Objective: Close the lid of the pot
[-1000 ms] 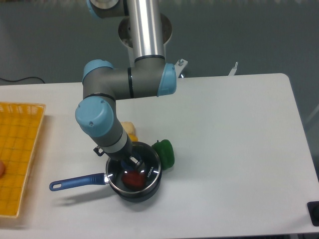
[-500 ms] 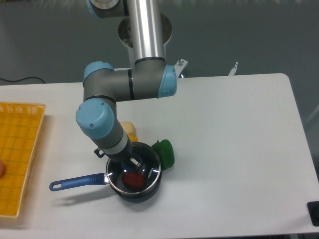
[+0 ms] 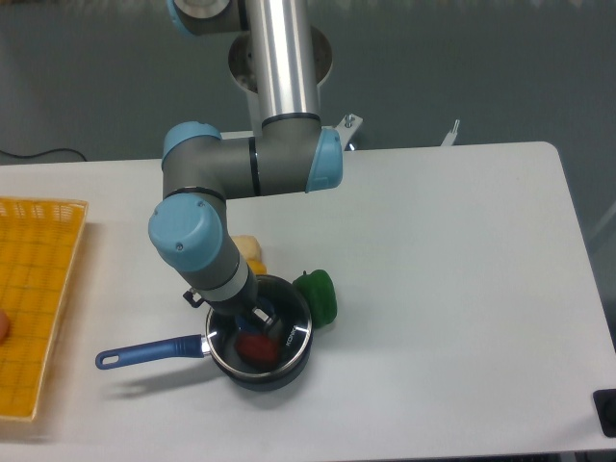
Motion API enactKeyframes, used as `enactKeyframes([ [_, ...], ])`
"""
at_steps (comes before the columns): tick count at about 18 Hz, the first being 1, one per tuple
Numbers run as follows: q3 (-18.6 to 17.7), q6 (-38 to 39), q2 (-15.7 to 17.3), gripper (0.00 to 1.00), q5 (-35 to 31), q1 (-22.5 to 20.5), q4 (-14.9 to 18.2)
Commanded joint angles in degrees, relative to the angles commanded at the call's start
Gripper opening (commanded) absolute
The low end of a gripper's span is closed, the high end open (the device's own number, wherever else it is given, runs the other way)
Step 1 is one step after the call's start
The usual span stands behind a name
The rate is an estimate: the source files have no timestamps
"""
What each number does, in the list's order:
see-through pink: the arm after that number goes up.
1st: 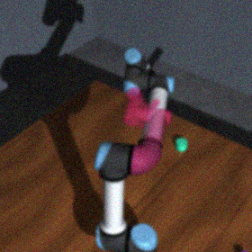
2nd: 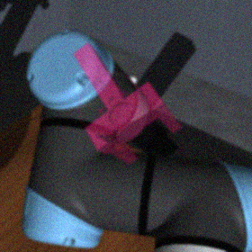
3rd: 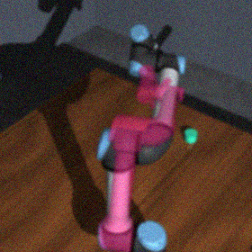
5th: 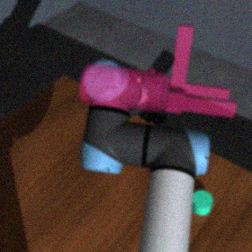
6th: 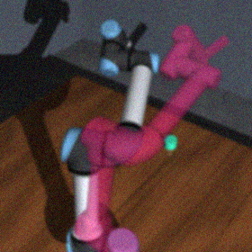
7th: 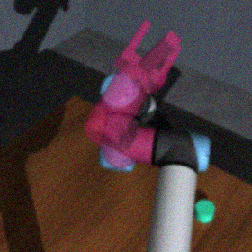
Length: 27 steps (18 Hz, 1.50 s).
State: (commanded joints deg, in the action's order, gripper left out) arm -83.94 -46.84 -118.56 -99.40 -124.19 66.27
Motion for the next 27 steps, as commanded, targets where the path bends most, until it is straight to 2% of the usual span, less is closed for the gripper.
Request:
enactKeyframes([
  [19,0.3,0.2,-0.4,0.52,0.0,-0.3,-0.1],
  [22,0.3,0.4,-0.2,0.52,0.1,-0.4,-1.9],
  [27,0.0,0.4,-0.4,0.52,-0.1,-0.3,-2.1],
])
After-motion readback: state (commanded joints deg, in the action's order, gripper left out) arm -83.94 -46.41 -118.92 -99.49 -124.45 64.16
